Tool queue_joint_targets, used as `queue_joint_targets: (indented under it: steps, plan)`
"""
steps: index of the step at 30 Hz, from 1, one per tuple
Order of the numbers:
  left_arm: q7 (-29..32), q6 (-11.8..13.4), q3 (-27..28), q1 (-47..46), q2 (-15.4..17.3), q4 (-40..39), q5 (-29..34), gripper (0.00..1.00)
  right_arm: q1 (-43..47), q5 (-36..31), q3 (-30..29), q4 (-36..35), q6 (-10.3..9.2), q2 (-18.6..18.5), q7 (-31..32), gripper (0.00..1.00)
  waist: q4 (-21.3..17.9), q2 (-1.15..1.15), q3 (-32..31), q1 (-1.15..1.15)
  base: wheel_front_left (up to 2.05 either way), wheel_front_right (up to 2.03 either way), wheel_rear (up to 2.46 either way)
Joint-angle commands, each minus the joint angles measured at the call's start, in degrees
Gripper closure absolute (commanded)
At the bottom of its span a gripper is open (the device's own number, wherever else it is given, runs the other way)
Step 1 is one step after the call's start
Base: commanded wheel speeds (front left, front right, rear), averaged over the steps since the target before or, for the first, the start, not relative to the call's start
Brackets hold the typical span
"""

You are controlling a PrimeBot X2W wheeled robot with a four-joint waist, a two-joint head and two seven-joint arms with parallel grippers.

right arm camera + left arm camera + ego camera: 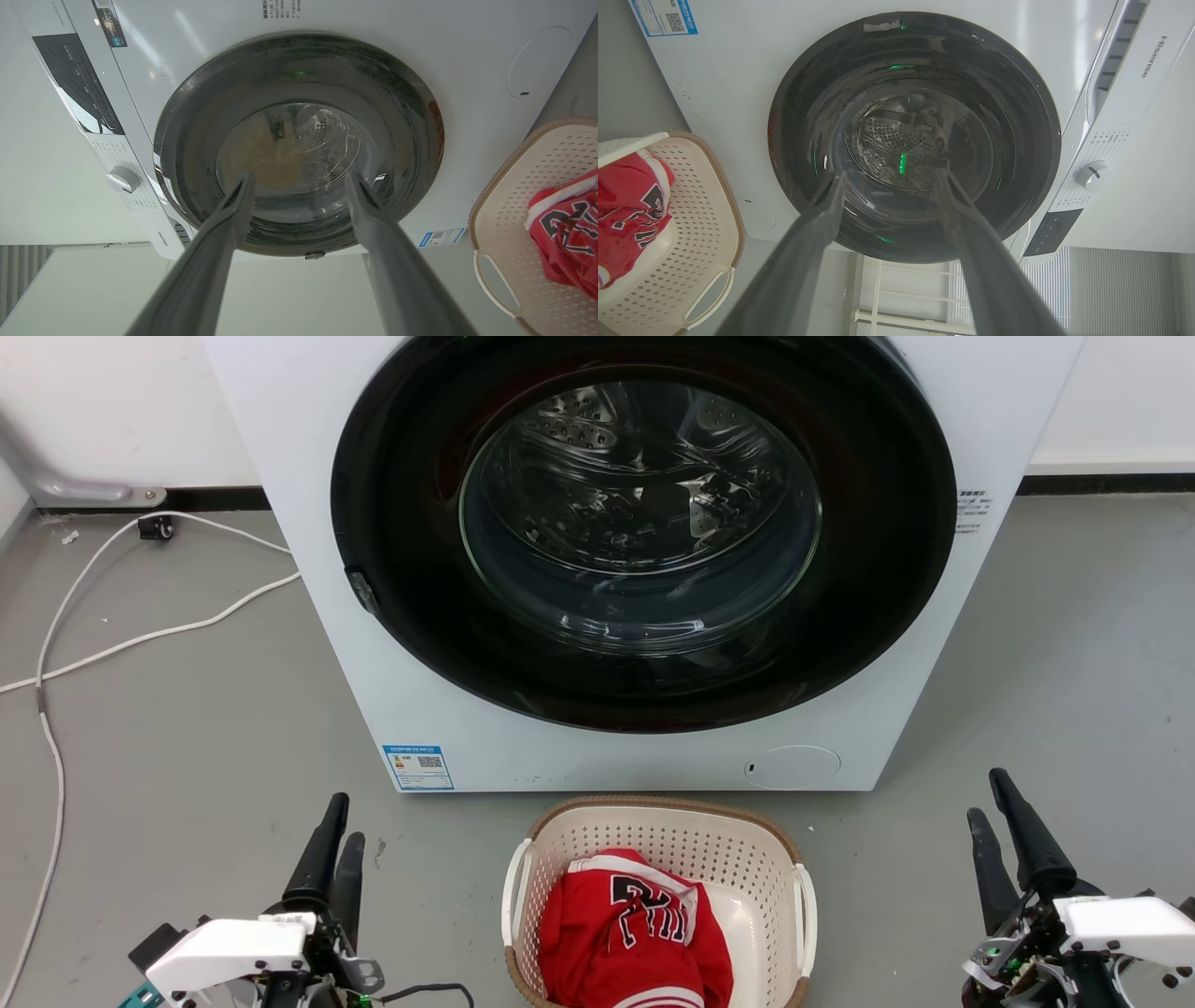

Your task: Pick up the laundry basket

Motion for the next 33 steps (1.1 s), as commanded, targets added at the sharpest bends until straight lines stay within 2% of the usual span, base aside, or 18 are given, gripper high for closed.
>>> queue_joint_targets:
  steps: [1,6,11,25,33]
  plan:
    - [-0.8,0.0,-1.0,-1.4,0.2,-1.3,0.2,0.0,-0.9,-0.3,0.6,-1.4,0.0,-0.1,-0.7,0.0,0.0,0.0,0.0,0.0,0.0,0.0,0.0]
    - [-2.3,0.0,-2.3,-1.6,0.2,-1.9,2.0,0.0,-0.6,-2.0,1.6,-2.0,0.0,-0.4,-2.3,0.0,0.0,0.0,0.0,0.0,0.0,0.0,0.0]
    - [-3.6,0.0,-3.2,-1.8,0.2,-3.0,7.7,0.0,-0.6,-6.7,2.1,-2.6,0.0,-0.8,-3.7,0.0,0.1,0.0,0.1,0.0,0.0,0.0,0.0]
    - [-6.9,0.0,-6.5,-1.8,0.2,-6.7,26.1,0.0,0.0,-29.8,2.3,-6.5,0.01,-0.4,-7.0,0.0,0.2,0.0,0.1,0.0,0.0,0.0,0.0]
    - [-8.8,0.9,-9.6,-2.0,0.2,-6.7,37.8,0.0,0.3,-43.5,3.4,-7.2,0.01,-0.3,-8.9,0.0,0.2,0.0,0.1,0.0,0.0,0.0,0.0]
